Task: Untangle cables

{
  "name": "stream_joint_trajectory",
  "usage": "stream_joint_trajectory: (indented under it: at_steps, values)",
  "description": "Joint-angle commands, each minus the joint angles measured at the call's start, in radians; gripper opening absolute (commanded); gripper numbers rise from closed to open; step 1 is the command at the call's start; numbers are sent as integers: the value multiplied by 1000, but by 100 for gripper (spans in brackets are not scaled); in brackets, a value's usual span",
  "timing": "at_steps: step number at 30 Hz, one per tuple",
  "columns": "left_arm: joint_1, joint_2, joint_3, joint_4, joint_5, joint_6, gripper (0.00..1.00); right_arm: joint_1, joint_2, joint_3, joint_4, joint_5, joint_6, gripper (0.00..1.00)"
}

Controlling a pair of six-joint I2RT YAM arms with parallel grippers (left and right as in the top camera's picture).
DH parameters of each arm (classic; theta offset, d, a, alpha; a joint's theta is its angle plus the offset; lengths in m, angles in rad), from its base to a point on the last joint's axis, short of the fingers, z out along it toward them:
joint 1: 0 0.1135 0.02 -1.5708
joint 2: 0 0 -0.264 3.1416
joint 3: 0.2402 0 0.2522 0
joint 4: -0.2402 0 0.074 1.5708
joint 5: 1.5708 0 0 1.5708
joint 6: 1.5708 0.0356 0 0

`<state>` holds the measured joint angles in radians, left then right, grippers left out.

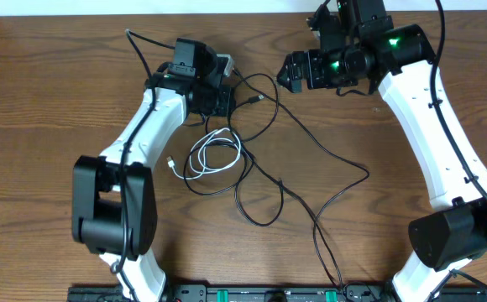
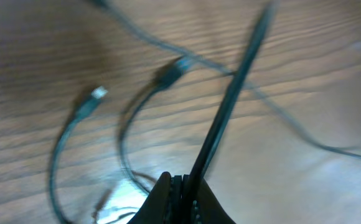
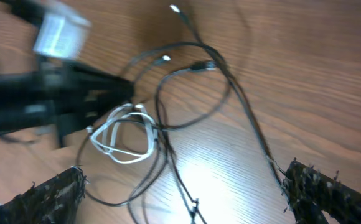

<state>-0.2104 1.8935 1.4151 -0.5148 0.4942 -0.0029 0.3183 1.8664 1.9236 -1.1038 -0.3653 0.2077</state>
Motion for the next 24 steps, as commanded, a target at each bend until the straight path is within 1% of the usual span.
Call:
stream_joint_trajectory:
  at_steps: [1,2,6,11,15,19,24]
  values:
    - [2,-195,30,70,163,-141,7,10,0,10,-20,102,-7,99]
    - [2,-257,30,117,177,-194,7,10,0,10,-29,105,-6,99]
    - [2,-441,30,256,176,-346,8,10,0,9,-45,105,-7,99]
    - [2,-587,30,416,176,-521,7,10,0,-3,-66,134,-7,99]
    - [2,-655,30,558,175,-608,8,13,0,-37,-67,84,-8,99]
    - [2,-668,30,674,153,-658,7,16,0,-79,-66,-38,-71,99]
    - [2,-666,30,770,32,-760,7,31,0,-144,-50,-192,-166,99]
